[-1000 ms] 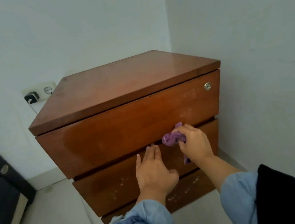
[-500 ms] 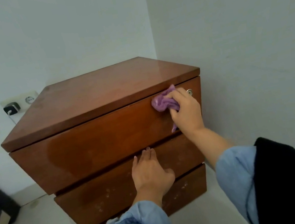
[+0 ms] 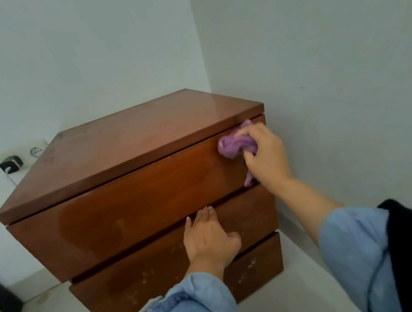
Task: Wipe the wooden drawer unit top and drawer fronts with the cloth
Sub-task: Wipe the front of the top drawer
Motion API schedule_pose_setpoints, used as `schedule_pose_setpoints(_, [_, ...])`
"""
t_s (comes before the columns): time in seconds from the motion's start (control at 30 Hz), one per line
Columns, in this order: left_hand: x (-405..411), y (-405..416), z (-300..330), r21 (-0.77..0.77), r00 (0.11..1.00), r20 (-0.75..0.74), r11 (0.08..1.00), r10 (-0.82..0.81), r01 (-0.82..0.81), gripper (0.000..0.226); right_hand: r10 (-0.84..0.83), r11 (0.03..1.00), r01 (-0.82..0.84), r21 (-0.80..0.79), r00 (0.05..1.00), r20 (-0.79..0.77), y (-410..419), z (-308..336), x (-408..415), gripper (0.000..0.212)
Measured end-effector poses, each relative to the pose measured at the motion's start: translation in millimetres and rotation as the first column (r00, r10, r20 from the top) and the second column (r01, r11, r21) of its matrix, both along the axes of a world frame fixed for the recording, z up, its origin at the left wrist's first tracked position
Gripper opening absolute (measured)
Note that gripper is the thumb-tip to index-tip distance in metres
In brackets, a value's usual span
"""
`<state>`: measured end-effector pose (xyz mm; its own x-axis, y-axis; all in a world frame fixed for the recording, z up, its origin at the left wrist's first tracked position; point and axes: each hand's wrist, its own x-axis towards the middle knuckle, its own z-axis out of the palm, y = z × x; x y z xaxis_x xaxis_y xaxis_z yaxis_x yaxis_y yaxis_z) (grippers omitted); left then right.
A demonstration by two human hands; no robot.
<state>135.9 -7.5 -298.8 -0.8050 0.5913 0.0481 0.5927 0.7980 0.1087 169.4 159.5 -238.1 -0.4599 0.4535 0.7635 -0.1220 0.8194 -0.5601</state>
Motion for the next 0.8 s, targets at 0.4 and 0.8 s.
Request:
schedule_pose_setpoints(0.4, [1,7,-18,0.066,0.997,-0.075,0.998,0.014,-0.009,0.082,-0.048,0.969,0.090,-0.229,0.982,0.181,5,-106,-9,0.026])
schedule_pose_setpoints(0.8, [-3,-45,-18,0.083,0.999,-0.027,0.996,0.043,-0.041,0.075,0.057,0.934,0.137,-0.330,0.854,0.517,4,-107,37,0.066])
